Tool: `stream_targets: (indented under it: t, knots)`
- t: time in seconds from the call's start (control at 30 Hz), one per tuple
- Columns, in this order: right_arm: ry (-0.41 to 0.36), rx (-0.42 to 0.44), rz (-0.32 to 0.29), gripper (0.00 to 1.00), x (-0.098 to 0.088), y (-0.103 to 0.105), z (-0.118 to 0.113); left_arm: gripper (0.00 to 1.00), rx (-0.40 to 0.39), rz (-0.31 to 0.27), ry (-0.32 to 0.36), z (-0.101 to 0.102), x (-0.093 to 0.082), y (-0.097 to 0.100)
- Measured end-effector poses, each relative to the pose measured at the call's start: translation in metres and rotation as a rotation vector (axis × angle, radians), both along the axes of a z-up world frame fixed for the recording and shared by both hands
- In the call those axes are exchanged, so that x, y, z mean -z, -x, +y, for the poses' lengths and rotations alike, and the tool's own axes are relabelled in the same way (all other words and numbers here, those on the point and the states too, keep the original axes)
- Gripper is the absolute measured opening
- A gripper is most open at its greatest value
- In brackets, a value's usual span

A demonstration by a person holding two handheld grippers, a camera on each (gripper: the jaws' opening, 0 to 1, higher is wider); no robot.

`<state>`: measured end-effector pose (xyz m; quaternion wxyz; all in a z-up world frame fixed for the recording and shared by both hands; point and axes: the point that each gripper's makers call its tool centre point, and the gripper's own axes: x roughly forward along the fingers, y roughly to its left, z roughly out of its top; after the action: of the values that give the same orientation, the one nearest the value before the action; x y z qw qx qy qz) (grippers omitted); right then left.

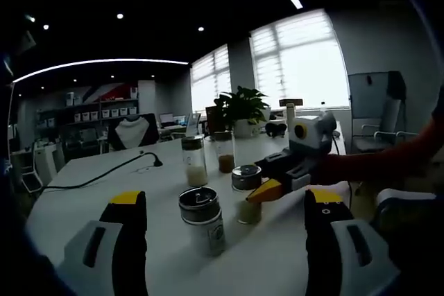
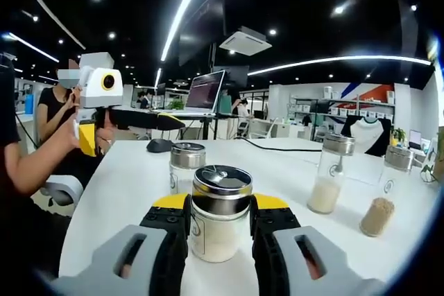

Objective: Rotate the seasoning bottle until the label or dispensing opening points toward the visible target arrow and the bottle remains upright within the marked orientation range

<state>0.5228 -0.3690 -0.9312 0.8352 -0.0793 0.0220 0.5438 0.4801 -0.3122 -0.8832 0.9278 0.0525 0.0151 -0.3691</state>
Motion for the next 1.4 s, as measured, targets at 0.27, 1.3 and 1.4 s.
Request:
stream_targets:
  t: [0.27,1.3,1.4]
  knots:
    - [-0.013,-0.017,0.01,0.32,0.0,0.002,0.001,1.0,-0.009,0.009,-0.003,0.002,0.003,-0.003]
    - [0.037,-0.048,0.013,0.39,0.005,0.002,0.005,1.0,-0.022,0.048,0.009,0.007,0.017,-0.007]
    - [0.037,-0.036,0.002,0.42,-0.003,0.003,0.003,1.0,-0.025,0.049,0.01,0.008,0.017,-0.007]
